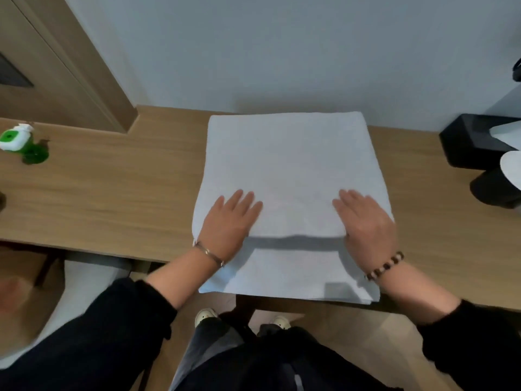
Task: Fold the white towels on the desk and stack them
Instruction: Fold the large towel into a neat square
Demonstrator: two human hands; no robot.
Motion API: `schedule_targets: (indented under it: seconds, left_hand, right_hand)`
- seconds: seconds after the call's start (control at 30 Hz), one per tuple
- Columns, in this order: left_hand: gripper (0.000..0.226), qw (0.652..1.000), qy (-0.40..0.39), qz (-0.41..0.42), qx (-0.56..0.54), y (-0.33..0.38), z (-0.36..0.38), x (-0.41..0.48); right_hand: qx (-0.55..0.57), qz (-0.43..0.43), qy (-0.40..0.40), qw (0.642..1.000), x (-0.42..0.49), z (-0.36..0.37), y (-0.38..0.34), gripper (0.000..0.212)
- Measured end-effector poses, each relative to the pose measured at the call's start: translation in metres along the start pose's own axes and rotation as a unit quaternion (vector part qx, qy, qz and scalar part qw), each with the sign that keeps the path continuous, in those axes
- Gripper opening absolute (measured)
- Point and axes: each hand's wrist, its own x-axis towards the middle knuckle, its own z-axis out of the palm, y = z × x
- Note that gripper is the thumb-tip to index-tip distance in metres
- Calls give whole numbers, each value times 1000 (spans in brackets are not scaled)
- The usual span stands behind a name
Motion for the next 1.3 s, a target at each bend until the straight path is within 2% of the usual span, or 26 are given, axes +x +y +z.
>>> schedule_targets:
  seconds: [0.03,0.07,0.1,0.13,0.17,0.3,0.5,0.57,0.63,0.67,0.73,0.8,0.93,1.0,1.07,1.17,1.3]
  left_hand:
    - [75,996,-91,-21,-6,7,13,-12]
    - [79,985,-163,-46,-7,11,28,-22]
    - [82,977,-203,-65,-7,12,40,-28]
    - [85,974,-213,-75,-11,12,50,-29]
    - [87,974,-210,-79,-14,10,57,-28]
    - [91,978,-190,-88,-17,-12,67,1]
    - [88,972,-200,-115,-39,-40,65,56]
    - [88,972,-202,-116,-37,-43,66,59]
    - [87,971,-204,-118,-34,-43,67,58]
    - [87,971,-206,-119,-35,-42,67,58]
    - [84,969,-213,-119,-40,-43,67,59]
    - [79,966,-225,-116,-56,-45,65,61]
    - [69,954,-261,-108,-101,-49,48,68]
    - [74,952,-249,-120,-131,-51,35,71]
    - [80,958,-214,-129,-142,-53,19,70]
    - [83,976,-121,-127,-129,-55,0,63]
    - [83,991,-47,-105,-76,-45,-17,45]
  right_hand:
    - [-10,9,-83,996,-17,6,-5,50]
    - [-20,22,-211,977,-31,12,-10,66]
    - [-21,43,-320,946,-44,19,-12,77]
    - [-14,68,-376,924,-54,28,-11,82]
    - [-4,82,-397,914,-55,36,-7,84]
    - [8,84,-386,918,-24,61,11,91]
    - [42,92,-380,919,32,83,34,95]
    - [61,101,-399,909,45,79,37,89]
    - [60,109,-405,906,65,66,39,74]
    - [50,109,-378,918,72,59,38,66]
    - [33,93,-273,957,77,44,26,57]
    - [30,68,-225,972,61,40,9,59]
    - [27,58,-372,926,24,52,8,81]
    - [26,55,-376,924,27,53,16,80]
    - [30,62,-319,945,37,47,18,75]
    - [58,85,-178,979,48,32,19,69]
    - [51,35,-37,997,50,6,16,61]
